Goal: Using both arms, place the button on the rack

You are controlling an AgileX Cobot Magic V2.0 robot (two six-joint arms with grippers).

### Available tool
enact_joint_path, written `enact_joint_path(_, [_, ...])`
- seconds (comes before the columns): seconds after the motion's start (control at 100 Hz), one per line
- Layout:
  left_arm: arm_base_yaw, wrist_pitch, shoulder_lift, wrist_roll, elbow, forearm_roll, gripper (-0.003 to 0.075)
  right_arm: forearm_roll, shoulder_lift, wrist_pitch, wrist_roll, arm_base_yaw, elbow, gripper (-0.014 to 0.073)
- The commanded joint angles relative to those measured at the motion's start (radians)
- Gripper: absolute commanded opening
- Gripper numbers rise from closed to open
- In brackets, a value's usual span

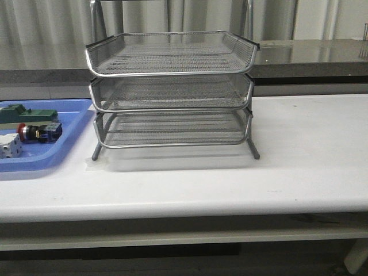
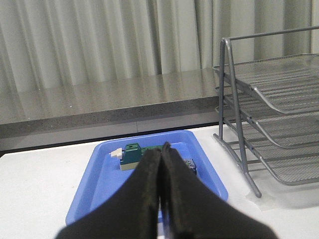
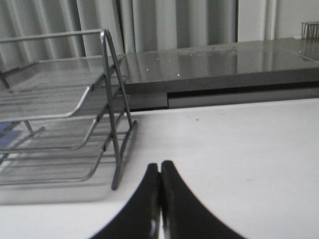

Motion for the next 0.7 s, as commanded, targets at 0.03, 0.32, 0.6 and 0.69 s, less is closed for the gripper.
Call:
enact_joint_path(0.03, [-0.001,-0.073,-0.033,-0.01,0.055,-0.01,-0.0021,0.026,0.077,0.042,0.0,-0.005,-0.138,-0.006])
enact_joint_path(0.32, [-0.001,-0.073,-0.033,-0.01,0.055,-0.01,-0.0021,0.033,0.451,0.371,0.0,-0.005,-0.435,-0.006])
enact_joint_path(0.6, [-0.001,-0.073,-0.033,-0.01,0.055,-0.01,-0.0021,0.135,0.78,0.475,0.0,-0.005,-0.648,-0.006])
enact_joint_path(0.69, [-0.001,-0.073,-0.033,-0.01,0.055,-0.01,-0.0021,0.184,0.852,0.474,0.0,-0.005,-0.68,-0.006])
